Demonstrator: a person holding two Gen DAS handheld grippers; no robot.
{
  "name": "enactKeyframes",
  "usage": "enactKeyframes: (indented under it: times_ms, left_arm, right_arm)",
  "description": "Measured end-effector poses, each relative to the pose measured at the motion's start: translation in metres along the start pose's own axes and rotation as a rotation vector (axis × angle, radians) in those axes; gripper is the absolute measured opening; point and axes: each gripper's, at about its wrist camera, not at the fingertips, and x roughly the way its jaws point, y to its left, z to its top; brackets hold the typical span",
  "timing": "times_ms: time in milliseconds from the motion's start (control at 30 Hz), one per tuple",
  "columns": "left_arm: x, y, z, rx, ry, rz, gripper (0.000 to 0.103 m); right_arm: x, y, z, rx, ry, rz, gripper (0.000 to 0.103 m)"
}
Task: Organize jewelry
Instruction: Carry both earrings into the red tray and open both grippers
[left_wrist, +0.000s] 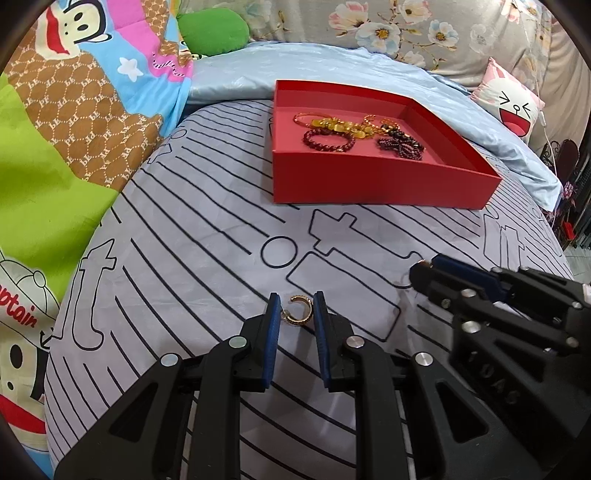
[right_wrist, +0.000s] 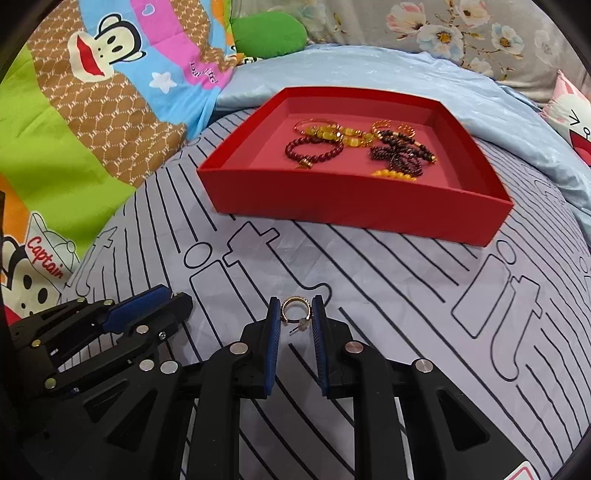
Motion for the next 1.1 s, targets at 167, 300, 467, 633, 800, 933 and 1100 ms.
enactKeyframes:
  times_ms: [167,300,467,633,800,933,1100]
  left_arm:
    - [-0.009,-0.014,0.007,0.035,-0.026,0.007,0.018]
    - [-0.015,-0.026,0.016,0.052,-0.048,-0.003,0.018]
    - [-0.021,-0.042,0.033,0.071,-0.079,-0.027,0.018]
    - [-0.025,-0.058,0.056,0.098,-0.116,-0.045,0.018]
    - [-0.023,-0.071,0.086,0.117,-0.152,-0.053,0.018]
    - [-0.015,-0.075,0.108,0.121,-0.167,-0.051,0.018]
    - [0.004,-0.073,0.134,0.107,-0.160,-0.055,0.018]
  right_arm:
    - [-0.021,-0.013,0.001,0.023,-0.033,-0.008,0.016]
    - [-0.036,-0.025,0.005,0.044,-0.064,-0.019,0.016]
    - [-0.052,-0.040,0.014,0.060,-0.103,-0.037,0.016]
    - [-0.062,-0.060,0.032,0.086,-0.135,-0.027,0.016]
    - [-0.061,-0.074,0.053,0.089,-0.157,-0.043,0.016]
    - [-0.054,-0.084,0.072,0.094,-0.167,-0.038,0.016]
    - [-0.043,-0.087,0.095,0.081,-0.181,-0.047,0.016]
